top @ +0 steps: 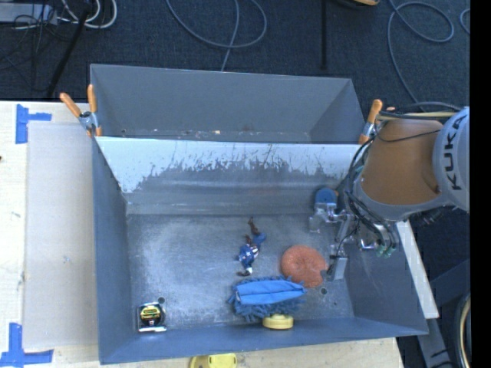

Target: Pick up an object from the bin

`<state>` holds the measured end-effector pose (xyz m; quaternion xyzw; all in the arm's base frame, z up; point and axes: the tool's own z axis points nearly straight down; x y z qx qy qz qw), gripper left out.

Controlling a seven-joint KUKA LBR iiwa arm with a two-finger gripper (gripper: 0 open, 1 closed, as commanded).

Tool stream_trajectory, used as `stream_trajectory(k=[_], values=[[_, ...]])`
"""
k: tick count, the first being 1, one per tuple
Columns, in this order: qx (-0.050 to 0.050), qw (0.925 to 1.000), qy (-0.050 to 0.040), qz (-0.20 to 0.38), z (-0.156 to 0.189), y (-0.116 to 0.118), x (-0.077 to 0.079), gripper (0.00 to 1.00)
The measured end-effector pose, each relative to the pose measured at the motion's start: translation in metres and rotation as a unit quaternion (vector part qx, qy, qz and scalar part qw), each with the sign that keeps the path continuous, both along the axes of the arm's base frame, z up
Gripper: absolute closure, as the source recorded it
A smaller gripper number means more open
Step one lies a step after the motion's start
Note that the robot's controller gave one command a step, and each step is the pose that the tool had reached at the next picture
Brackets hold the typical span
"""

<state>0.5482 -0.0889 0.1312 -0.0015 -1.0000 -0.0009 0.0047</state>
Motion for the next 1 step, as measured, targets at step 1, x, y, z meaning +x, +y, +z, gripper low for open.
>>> stream_trajectory(k=[1], values=[[0.000, 1.0000, -0.0037, 0.001, 0.0046, 0.0003, 0.0016, 0.00]])
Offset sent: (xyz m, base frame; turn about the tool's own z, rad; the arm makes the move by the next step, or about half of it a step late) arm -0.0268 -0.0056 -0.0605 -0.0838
